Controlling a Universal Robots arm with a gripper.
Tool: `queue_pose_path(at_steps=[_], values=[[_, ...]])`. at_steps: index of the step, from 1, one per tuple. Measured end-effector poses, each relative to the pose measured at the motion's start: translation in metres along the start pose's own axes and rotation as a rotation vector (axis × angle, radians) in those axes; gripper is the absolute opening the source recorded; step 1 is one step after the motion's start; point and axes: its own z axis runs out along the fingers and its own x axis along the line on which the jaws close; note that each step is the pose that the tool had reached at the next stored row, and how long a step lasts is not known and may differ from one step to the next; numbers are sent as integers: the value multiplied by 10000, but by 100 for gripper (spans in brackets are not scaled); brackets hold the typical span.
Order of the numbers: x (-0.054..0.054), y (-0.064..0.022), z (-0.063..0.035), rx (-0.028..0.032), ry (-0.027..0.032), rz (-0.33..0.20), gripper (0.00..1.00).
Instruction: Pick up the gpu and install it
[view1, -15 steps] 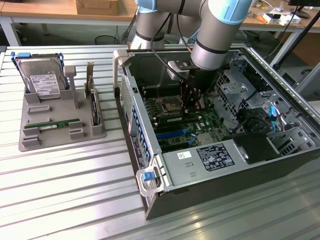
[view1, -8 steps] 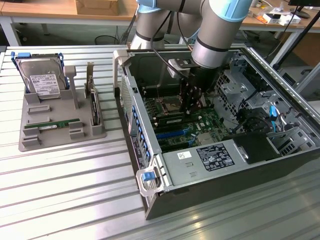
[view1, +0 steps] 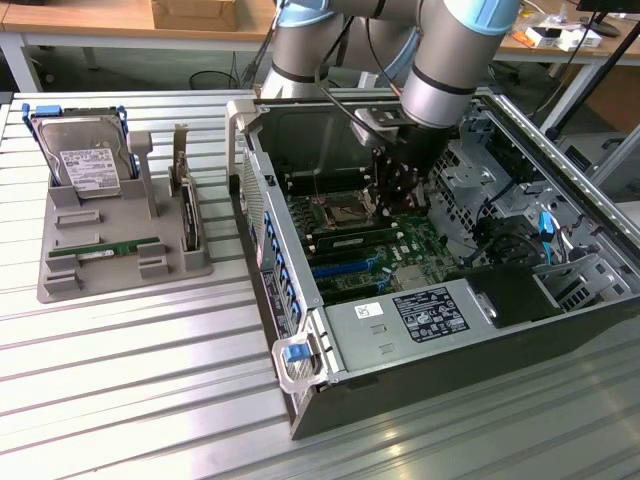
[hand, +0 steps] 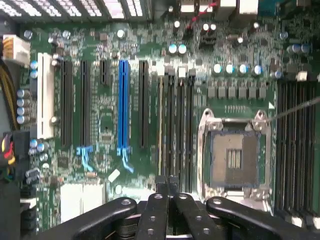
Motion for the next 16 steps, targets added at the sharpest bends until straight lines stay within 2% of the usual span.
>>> queue_pose_path(at_steps=[1, 2, 6, 7, 8, 9, 10, 11, 12, 14, 16], values=[[2, -114, -5, -113, -3, -5, 11], [4, -190, -8, -182, -3, -9, 11], [9, -461, -21, -422, -8, -19, 11], [10, -499, -23, -453, -9, -21, 11], [13, -583, -28, -508, -9, -22, 11], [14, -631, -46, -516, -6, -24, 11], [17, -634, -95, -516, -9, -24, 11], [21, -631, -187, -516, -9, -22, 11], [22, -632, -223, -516, -9, -24, 11], [24, -632, -270, -516, -16, -24, 11], [24, -632, -273, -515, -17, -25, 11]])
